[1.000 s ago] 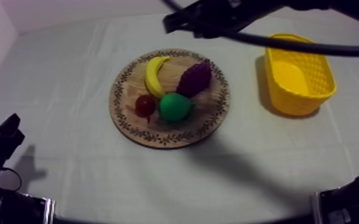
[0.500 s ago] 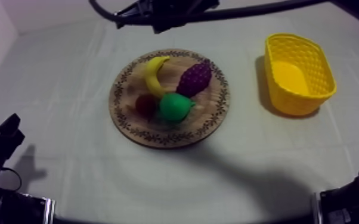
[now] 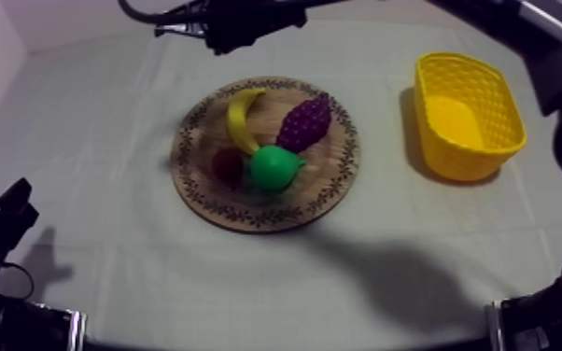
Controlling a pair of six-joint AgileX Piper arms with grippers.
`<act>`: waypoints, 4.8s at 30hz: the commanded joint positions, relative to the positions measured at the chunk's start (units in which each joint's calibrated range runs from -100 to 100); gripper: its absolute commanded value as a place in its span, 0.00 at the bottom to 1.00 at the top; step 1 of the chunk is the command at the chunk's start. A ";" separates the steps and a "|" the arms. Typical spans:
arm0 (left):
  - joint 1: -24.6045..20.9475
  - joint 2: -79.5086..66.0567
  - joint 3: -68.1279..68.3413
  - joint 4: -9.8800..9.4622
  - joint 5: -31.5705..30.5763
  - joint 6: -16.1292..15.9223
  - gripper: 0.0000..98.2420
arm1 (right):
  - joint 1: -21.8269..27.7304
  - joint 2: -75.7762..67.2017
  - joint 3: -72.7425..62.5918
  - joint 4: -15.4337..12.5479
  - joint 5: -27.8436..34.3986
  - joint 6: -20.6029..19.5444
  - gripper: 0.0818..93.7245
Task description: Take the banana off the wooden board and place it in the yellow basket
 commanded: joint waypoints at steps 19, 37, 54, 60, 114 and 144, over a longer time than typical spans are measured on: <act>0.00 -0.03 0.03 -0.02 0.00 0.01 0.00 | 1.96 13.94 -13.60 -0.76 3.01 0.11 0.04; 0.00 -0.03 0.03 -0.02 0.00 -0.01 0.00 | 3.70 19.55 -12.41 1.13 3.92 -1.75 0.04; 0.00 -0.03 0.03 -0.02 0.00 0.02 0.00 | 3.98 17.28 -8.33 -2.30 4.17 0.04 0.46; 0.00 -0.03 0.03 -0.02 0.00 0.02 0.00 | 3.50 16.85 -6.60 -2.26 4.07 -0.42 0.77; 0.00 -0.03 0.03 -0.02 0.00 -0.01 0.00 | 3.59 32.40 -20.76 -4.74 5.14 1.58 0.74; 0.00 -0.03 0.03 -0.02 0.00 -0.01 0.00 | 5.13 34.67 -20.90 -9.25 0.12 7.39 0.23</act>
